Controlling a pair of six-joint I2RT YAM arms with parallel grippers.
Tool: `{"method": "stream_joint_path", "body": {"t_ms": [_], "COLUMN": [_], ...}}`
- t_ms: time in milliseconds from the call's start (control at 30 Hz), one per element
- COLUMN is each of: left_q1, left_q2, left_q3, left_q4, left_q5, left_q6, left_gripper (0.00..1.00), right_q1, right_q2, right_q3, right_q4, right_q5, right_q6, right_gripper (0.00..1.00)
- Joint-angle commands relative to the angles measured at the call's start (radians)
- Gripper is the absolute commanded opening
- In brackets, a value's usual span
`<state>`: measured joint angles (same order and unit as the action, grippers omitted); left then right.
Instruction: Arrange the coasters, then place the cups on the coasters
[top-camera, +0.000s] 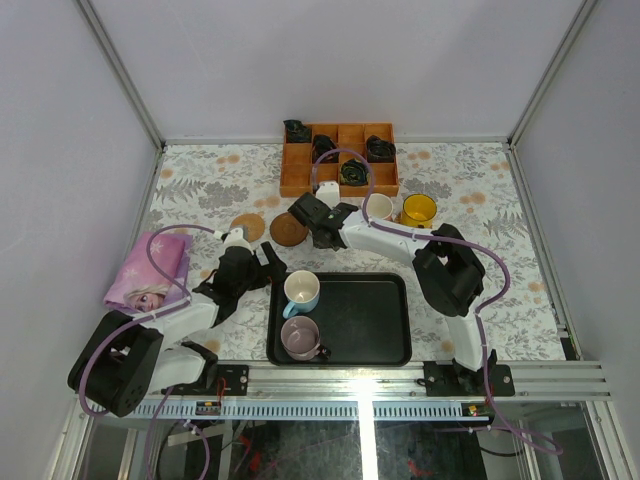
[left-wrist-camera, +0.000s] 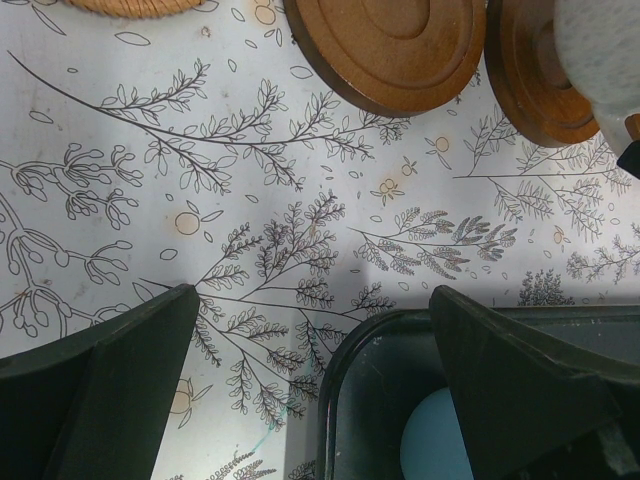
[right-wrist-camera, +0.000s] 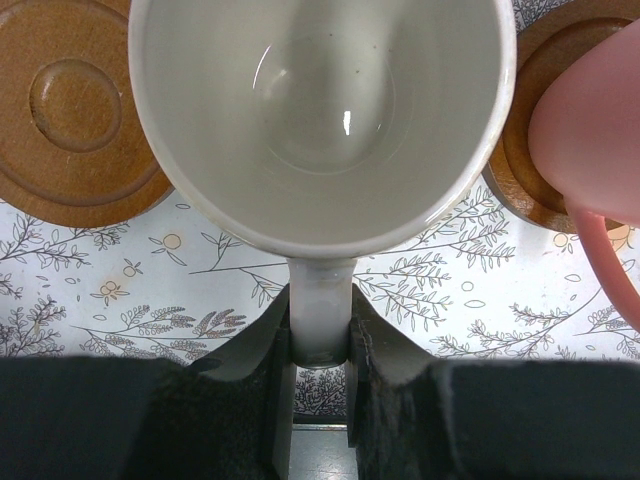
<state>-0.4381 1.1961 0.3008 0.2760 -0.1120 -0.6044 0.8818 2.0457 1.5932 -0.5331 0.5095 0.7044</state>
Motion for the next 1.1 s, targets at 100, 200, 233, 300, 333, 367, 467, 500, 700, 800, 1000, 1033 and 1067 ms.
{"method": "stream_joint_path", "body": {"t_ms": [100,200,233,300,333,367,467,500,700,800,1000,1033,1067], "left_q1": [-0.006,-0.005,-0.005,-0.005,-0.005,-0.005,-0.005,-0.005,-0.005,-0.004,-0.005,-0.005,-0.004], "left_q2": [0.012,0.014,0.015,0.016,0.016,0.016,0.019,0.020,0.019,0.018,0.016,0.017,0.018], "left_q3": [0.028,0.030,0.031,0.031,0.031,0.030,0.031,0.032,0.032,0.032,0.032,0.032,0.032], "left_q4": [0.009,0.009,0.009,0.010,0.009,0.009,0.009,0.010,0.008,0.008,0.008,0.008,0.009], "left_q5": [0.001,0.000,-0.001,0.000,0.000,0.000,0.000,-0.001,0.000,0.000,0.000,-0.001,0.000], "left_q6": [0.023,0.023,0.023,0.024,0.024,0.025,0.023,0.023,0.023,0.023,0.023,0.023,0.023], "left_gripper": [1.00,1.00,1.00,1.00,1.00,1.00,1.00,1.00,1.00,1.00,1.00,1.00,1.00], "right_q1": [-0.026,-0.027,-0.028,-0.029,-0.030,-0.031,-0.032,-0.032,-0.033,-0.032,-0.033,-0.033,-0.032], "right_q2": [-0.057,-0.056,-0.056,-0.053,-0.053,-0.052,-0.047,-0.046,-0.038,-0.030,-0.019,-0.019,-0.019], "right_q3": [-0.006,-0.007,-0.007,-0.009,-0.010,-0.010,-0.008,-0.007,-0.007,-0.002,0.001,0.000,-0.001], "right_q4": [0.065,0.064,0.065,0.068,0.069,0.070,0.071,0.070,0.061,0.050,0.029,0.028,0.027], "right_q5": [0.022,0.021,0.020,0.018,0.014,0.013,0.006,0.004,-0.016,-0.022,-0.021,-0.020,-0.022], "right_q6": [0.036,0.038,0.039,0.037,0.038,0.037,0.037,0.037,0.038,0.041,0.048,0.049,0.050], "right_gripper": [0.00,0.00,0.00,0.00,0.00,0.00,0.00,0.00,0.02,0.07,0.26,0.28,0.31]}}
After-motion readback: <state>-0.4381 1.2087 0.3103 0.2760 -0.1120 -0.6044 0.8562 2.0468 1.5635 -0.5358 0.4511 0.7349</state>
